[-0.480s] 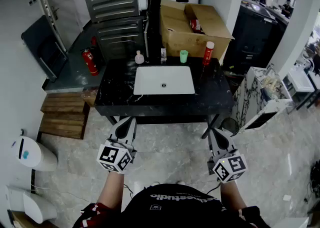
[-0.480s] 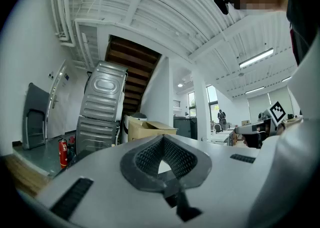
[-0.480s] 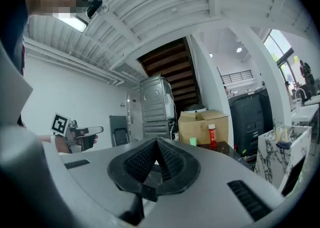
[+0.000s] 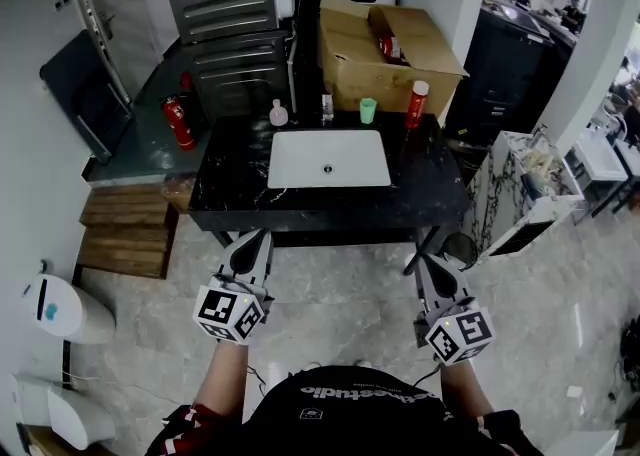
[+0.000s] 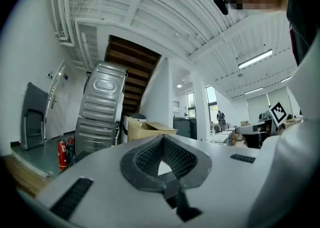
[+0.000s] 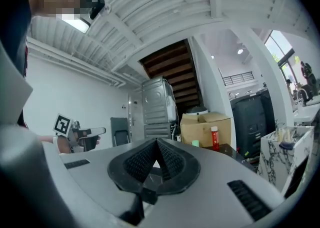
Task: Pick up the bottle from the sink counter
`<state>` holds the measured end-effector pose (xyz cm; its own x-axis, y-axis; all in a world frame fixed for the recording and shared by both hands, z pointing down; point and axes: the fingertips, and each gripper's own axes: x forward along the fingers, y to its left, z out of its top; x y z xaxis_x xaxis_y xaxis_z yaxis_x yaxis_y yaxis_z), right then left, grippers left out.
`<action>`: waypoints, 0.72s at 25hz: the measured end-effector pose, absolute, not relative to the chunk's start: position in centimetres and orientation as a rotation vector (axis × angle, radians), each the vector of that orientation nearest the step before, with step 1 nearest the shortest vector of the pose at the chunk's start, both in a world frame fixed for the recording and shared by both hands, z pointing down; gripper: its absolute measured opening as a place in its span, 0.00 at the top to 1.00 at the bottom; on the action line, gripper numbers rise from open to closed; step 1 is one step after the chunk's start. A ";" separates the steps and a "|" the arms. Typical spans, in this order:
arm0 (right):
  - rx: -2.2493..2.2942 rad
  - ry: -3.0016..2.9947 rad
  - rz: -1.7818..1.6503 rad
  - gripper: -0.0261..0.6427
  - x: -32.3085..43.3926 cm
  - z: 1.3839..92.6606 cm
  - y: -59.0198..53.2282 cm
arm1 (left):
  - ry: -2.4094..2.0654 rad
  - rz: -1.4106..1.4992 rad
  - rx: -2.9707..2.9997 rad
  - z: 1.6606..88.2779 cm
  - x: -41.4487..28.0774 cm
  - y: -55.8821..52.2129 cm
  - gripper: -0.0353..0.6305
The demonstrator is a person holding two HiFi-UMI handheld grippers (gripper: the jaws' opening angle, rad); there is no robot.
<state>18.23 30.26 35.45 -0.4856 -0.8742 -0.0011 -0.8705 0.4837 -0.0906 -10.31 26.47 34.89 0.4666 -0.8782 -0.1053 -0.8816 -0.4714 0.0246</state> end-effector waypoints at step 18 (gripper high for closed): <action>-1.607 2.642 -0.128 0.91 12.2 35.9 27.2 | 1.573 0.145 -2.674 36.3 -16.7 23.5 0.93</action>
